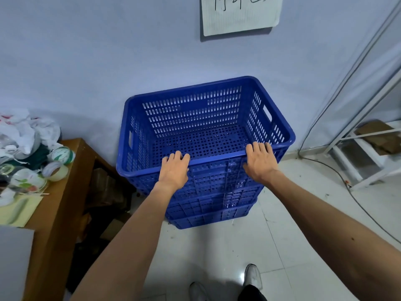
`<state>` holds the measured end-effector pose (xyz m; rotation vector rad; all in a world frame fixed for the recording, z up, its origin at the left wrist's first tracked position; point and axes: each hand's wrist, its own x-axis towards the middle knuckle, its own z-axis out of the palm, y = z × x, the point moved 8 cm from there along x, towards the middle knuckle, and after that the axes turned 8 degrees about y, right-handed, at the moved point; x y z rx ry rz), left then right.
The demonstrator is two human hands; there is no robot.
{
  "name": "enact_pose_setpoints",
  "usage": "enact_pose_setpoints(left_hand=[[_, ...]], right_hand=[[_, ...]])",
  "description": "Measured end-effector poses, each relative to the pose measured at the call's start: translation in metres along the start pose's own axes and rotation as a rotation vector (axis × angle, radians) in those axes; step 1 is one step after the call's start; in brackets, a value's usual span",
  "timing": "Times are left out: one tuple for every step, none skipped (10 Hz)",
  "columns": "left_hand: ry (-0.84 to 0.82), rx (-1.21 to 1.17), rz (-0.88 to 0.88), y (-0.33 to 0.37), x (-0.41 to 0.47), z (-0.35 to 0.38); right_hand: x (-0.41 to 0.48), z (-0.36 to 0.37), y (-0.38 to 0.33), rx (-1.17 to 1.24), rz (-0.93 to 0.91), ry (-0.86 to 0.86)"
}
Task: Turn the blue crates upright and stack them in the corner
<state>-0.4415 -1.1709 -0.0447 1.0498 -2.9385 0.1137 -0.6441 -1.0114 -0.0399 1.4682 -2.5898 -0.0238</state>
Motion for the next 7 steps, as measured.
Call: enact_pose_setpoints(left_hand=[[0.014,0.012,0.019,-0.002,0.003,0.000],[-0.004,0.020,0.035,-0.002,0.003,0.002],[-0.066,-0.002,-0.017,-0.001,-0.002,0.003],[-0.143,-0.025,-0.044,0.000,-0.013,0.004],[-0.189,-0.011,-0.025,-0.004,-0.031,0.003],[-0.182,-0.007,-0.021,-0.007,-0.059,-0.006],[-0.187,-0.013,-0.076,-0.011,-0.086,-0.015]], right_hand=[[-0.001,0.003,-0.001,0.003,0.026,-0.010],[-0.001,0.006,-0.003,0.018,0.046,-0.022],[-0.003,0.003,-0.002,0.016,0.049,-0.072],[-0.008,-0.003,-0.005,0.020,0.060,-0.117],[-0.020,-0.004,-0.010,0.063,0.078,-0.186],[-0.038,-0.012,-0.020,0.122,0.055,-0.230],[-0.054,-0.020,-0.020,0.136,0.004,-0.213]])
